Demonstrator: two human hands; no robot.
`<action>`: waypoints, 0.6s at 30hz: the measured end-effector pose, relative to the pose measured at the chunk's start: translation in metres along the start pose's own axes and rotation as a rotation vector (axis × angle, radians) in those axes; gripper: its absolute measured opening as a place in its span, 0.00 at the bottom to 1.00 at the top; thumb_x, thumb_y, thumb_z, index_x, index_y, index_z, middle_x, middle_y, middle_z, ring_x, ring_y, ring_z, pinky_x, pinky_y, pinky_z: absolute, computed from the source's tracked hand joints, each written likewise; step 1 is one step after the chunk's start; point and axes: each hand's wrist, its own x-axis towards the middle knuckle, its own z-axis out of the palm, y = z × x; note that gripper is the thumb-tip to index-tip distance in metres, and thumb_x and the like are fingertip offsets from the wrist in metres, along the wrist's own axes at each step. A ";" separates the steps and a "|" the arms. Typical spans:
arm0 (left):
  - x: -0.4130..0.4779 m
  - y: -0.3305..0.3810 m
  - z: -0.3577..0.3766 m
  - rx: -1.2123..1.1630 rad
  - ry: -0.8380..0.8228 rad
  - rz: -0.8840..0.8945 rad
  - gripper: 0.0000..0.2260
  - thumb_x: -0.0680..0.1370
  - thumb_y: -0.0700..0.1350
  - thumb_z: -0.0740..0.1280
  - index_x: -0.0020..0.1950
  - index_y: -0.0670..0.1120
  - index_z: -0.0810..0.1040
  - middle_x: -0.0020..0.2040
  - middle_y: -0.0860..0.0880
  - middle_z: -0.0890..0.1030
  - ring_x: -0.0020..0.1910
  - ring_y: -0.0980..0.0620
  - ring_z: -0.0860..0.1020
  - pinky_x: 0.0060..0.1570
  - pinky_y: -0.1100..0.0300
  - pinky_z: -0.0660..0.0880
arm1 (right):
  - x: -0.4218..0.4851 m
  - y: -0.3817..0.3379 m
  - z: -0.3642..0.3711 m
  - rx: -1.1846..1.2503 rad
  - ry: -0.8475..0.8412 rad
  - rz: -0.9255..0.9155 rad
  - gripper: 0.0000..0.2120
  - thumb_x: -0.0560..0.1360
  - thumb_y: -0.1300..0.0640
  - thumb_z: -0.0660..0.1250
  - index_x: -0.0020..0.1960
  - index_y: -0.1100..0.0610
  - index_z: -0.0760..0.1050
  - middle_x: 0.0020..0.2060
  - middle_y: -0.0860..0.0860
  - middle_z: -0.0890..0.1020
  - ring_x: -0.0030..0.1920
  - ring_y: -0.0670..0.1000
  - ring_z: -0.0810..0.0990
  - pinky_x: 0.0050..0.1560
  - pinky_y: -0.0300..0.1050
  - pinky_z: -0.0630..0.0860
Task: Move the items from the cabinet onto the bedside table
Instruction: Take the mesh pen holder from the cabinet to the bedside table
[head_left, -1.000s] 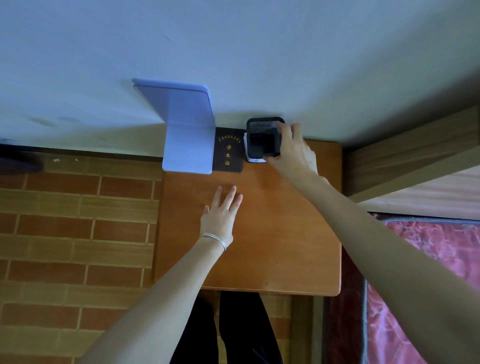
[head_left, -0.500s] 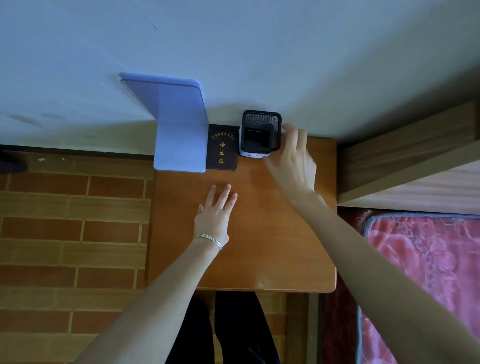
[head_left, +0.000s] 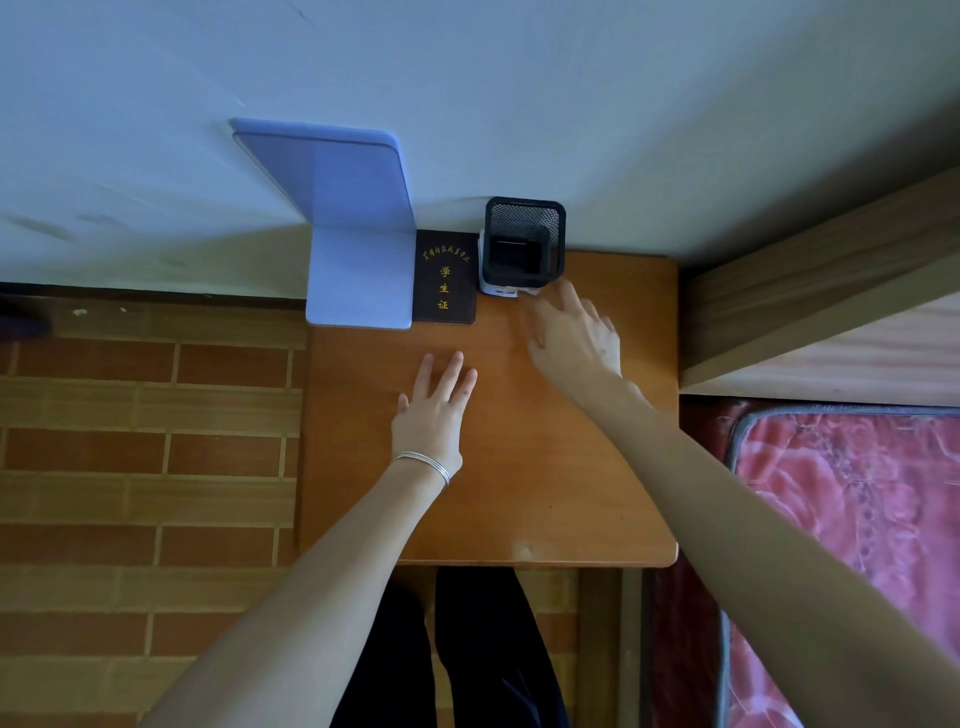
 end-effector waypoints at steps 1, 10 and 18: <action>0.000 0.000 0.000 0.004 -0.002 0.000 0.43 0.72 0.42 0.71 0.76 0.55 0.44 0.76 0.54 0.38 0.75 0.46 0.40 0.65 0.49 0.68 | -0.002 0.000 0.003 -0.015 -0.016 -0.003 0.26 0.74 0.57 0.62 0.70 0.45 0.61 0.70 0.51 0.62 0.61 0.58 0.69 0.57 0.55 0.69; -0.004 0.006 -0.005 0.094 -0.069 0.015 0.46 0.72 0.50 0.72 0.76 0.52 0.41 0.76 0.49 0.37 0.74 0.42 0.40 0.68 0.44 0.60 | -0.069 0.012 0.037 -0.060 -0.281 -0.004 0.23 0.75 0.57 0.63 0.69 0.51 0.65 0.72 0.53 0.56 0.69 0.56 0.58 0.62 0.54 0.65; -0.034 0.016 -0.046 0.146 -0.013 0.274 0.35 0.73 0.63 0.63 0.75 0.52 0.53 0.69 0.47 0.68 0.67 0.46 0.66 0.63 0.50 0.65 | -0.152 0.024 0.020 -0.028 -0.227 0.027 0.25 0.77 0.46 0.61 0.71 0.50 0.61 0.71 0.50 0.62 0.69 0.53 0.61 0.64 0.51 0.62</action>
